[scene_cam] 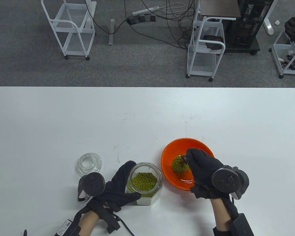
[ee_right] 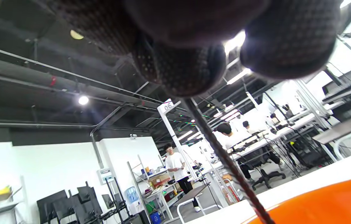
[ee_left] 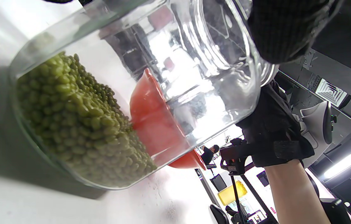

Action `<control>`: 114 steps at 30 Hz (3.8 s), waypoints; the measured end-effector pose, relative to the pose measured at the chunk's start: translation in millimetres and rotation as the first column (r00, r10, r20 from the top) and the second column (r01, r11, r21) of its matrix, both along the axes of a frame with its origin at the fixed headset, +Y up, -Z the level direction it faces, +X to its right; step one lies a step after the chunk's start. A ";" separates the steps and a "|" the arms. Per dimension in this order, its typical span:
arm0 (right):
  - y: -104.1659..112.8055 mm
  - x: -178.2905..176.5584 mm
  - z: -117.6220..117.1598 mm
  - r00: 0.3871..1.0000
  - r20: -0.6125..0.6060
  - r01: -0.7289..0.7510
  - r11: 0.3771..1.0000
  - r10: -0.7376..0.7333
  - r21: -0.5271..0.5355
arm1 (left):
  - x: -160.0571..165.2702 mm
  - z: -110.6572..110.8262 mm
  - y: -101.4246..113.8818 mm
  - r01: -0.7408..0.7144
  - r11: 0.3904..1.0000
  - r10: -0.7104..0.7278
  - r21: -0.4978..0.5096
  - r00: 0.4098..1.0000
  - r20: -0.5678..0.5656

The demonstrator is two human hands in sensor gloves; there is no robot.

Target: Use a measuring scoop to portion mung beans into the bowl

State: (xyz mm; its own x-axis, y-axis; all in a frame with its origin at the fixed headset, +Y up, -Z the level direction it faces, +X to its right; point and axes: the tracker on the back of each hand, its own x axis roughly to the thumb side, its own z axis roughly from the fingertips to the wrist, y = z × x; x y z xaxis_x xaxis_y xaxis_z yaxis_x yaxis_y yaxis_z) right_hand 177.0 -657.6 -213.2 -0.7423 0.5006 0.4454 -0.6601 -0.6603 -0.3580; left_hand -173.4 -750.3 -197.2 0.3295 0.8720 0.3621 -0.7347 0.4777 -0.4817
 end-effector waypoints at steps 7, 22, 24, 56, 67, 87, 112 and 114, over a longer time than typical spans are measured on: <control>12.6 -2.3 13.1 0.999 0.018 0.031 0.987 -0.034 0.158 | 0.0 0.0 0.0 0.000 1.000 0.000 0.000 1.000 0.000; 35.1 -2.6 43.3 0.869 -0.166 0.495 0.817 -0.467 0.294 | 0.0 0.0 0.0 0.000 1.000 0.000 0.000 1.000 0.000; 35.4 -6.2 44.8 0.835 -0.207 0.549 0.796 -0.510 0.253 | 0.0 0.0 0.0 0.000 1.000 0.000 0.000 1.000 0.000; -15.3 -95.8 25.0 0.930 -0.145 0.248 0.868 -0.337 -0.431 | 0.1 0.2 -0.1 0.001 1.000 -0.001 -0.002 1.000 0.000; -21.2 -104.3 29.2 0.926 -0.050 0.312 0.830 -0.375 -0.462 | -0.1 0.1 -0.3 0.002 1.000 -0.002 0.000 1.000 -0.003; -41.8 -87.8 20.8 0.800 0.111 0.532 0.613 -0.589 -0.584 | -0.3 -0.3 -0.7 0.003 1.000 -0.003 0.001 1.000 -0.003; -53.0 -48.9 7.2 0.657 0.243 0.683 0.427 -0.713 -0.592 | -0.4 -0.5 -0.3 0.001 1.000 -0.001 -0.002 1.000 -0.003; -56.6 -46.1 5.0 0.637 0.264 0.696 0.393 -0.725 -0.600 | -0.4 -0.5 -0.3 0.001 1.000 -0.001 -0.002 1.000 -0.003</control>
